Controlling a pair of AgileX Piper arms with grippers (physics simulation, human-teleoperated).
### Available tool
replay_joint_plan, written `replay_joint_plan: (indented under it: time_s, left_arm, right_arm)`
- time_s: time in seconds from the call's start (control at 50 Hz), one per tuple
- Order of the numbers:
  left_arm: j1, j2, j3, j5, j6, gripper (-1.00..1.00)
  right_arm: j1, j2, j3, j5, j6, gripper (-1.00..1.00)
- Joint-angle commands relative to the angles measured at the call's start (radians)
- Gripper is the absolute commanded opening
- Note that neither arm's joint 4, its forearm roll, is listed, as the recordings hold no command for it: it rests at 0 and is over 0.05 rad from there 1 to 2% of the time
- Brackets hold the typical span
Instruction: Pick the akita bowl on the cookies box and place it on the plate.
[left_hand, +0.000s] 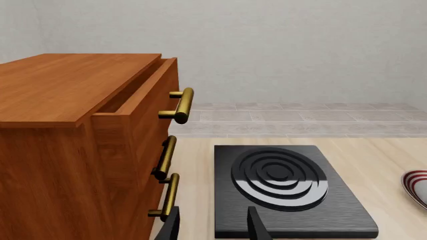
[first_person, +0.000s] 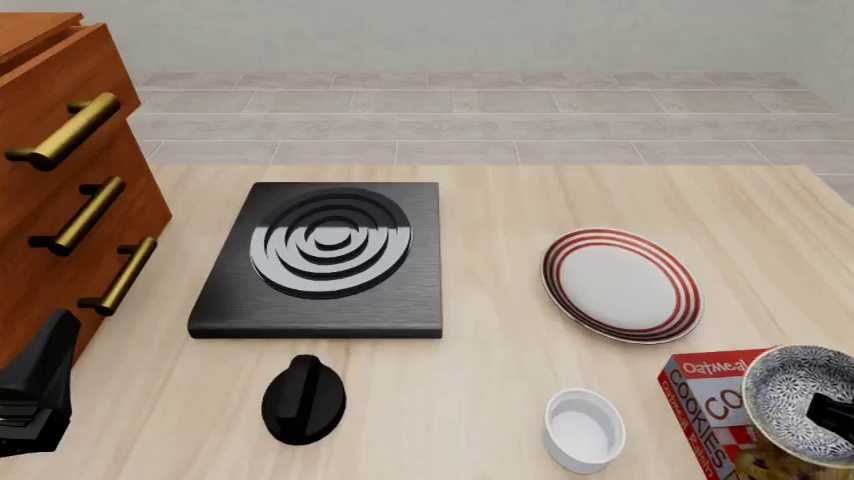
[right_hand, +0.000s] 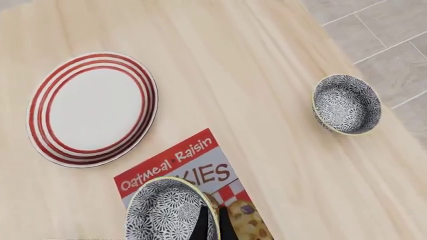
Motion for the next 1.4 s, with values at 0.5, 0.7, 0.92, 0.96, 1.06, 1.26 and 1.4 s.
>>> replay_joint_plan:
  time_s: [0.5, 0.7, 0.92, 0.96, 1.06, 1.26, 1.4]
  left_arm:
    - [0.0, 0.0, 0.0, 0.0, 0.0, 1.0]
    - [0.0, 0.0, 0.0, 0.0, 0.0, 1.0]
    - [0.0, 0.0, 0.0, 0.0, 0.0, 1.0]
    - [0.0, 0.0, 0.0, 0.0, 0.0, 1.0]
    - [0.0, 0.0, 0.0, 0.0, -0.001, 1.0]
    - [0.0, 0.0, 0.0, 0.0, 0.0, 1.0]
    - [0.0, 0.0, 0.0, 0.0, 0.0, 1.0]
  right_arm:
    - [0.287, 0.093, -0.229, -0.024, 0.309, -1.0]
    - [0.318, 0.216, -0.261, -0.131, 0.369, -1.0]
    - [0.349, 0.365, -0.296, -0.239, 0.433, -1.0]
    - [0.355, 0.388, -0.304, -0.253, 0.437, -1.0]
    - [0.354, 0.428, -0.326, -0.268, 0.434, -1.0]
    - [0.352, 0.558, -0.345, -0.346, 0.432, -1.0]
    - [0.378, 0.638, -0.357, -0.39, 0.45, -1.0]
